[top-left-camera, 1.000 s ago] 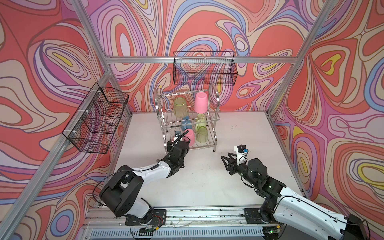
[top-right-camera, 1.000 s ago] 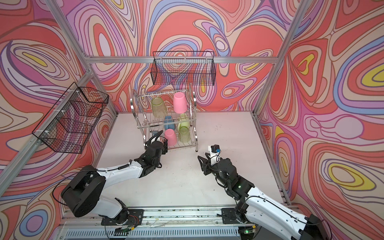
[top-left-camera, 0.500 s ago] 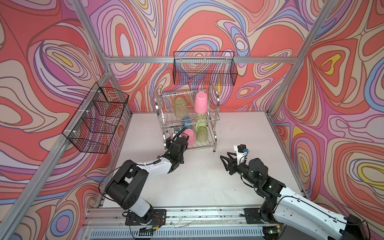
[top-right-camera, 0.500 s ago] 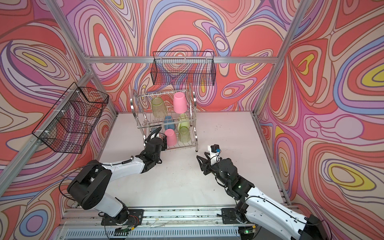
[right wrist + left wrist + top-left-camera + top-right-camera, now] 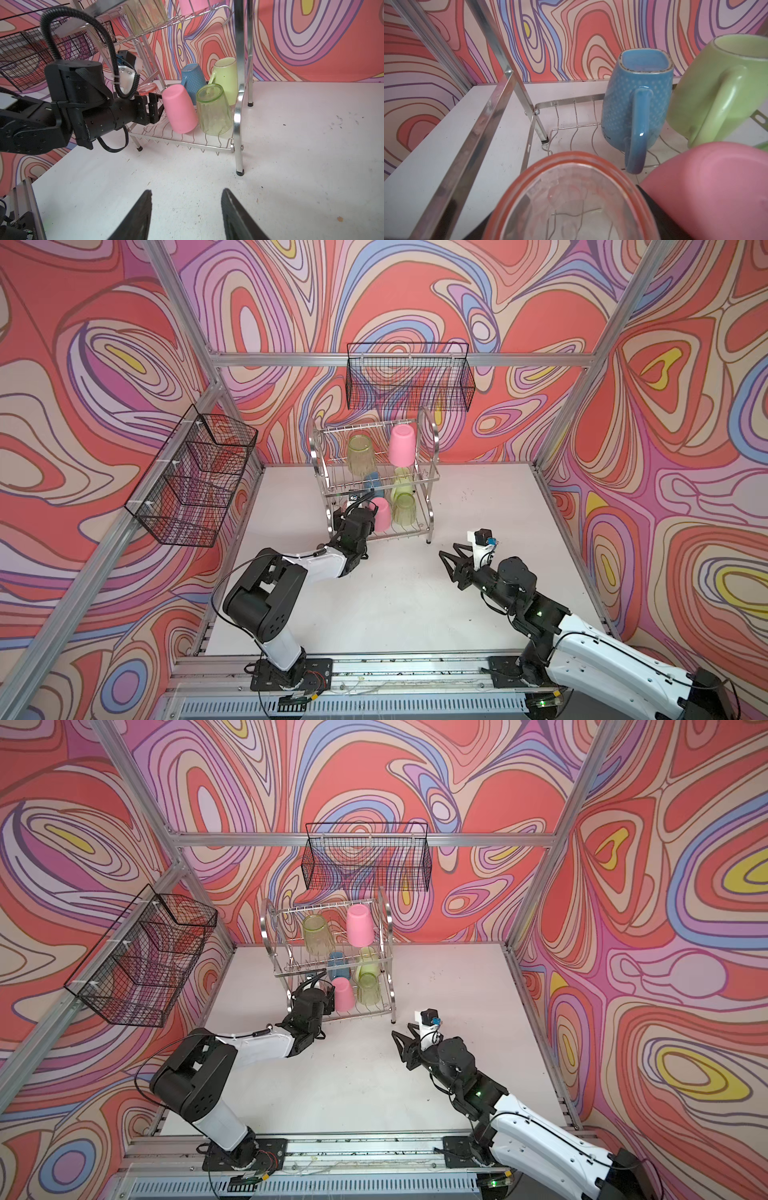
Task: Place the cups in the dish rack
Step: 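Lower the clear cup into the lower rack tier with the left gripper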
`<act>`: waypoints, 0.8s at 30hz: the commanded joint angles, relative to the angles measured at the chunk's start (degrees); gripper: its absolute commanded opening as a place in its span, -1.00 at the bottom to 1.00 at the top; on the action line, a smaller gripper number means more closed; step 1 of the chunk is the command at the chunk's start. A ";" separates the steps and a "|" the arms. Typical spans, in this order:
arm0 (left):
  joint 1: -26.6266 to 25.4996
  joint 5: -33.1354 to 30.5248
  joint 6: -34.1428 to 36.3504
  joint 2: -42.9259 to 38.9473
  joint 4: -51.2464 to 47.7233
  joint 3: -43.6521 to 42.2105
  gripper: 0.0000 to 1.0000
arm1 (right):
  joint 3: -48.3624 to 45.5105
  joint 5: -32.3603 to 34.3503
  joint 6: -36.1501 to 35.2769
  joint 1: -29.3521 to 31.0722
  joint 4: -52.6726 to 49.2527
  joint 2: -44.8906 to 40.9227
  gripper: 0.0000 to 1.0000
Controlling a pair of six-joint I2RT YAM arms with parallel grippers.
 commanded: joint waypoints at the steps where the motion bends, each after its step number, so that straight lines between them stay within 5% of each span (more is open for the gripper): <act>1: 1.06 0.32 0.80 1.30 3.64 1.77 0.50 | -0.49 0.03 -0.48 -0.29 0.59 0.26 0.11; 24: 3.65 3.34 1.75 6.93 14.03 -0.19 0.63 | -0.24 -0.63 -0.15 -0.29 1.97 2.61 0.11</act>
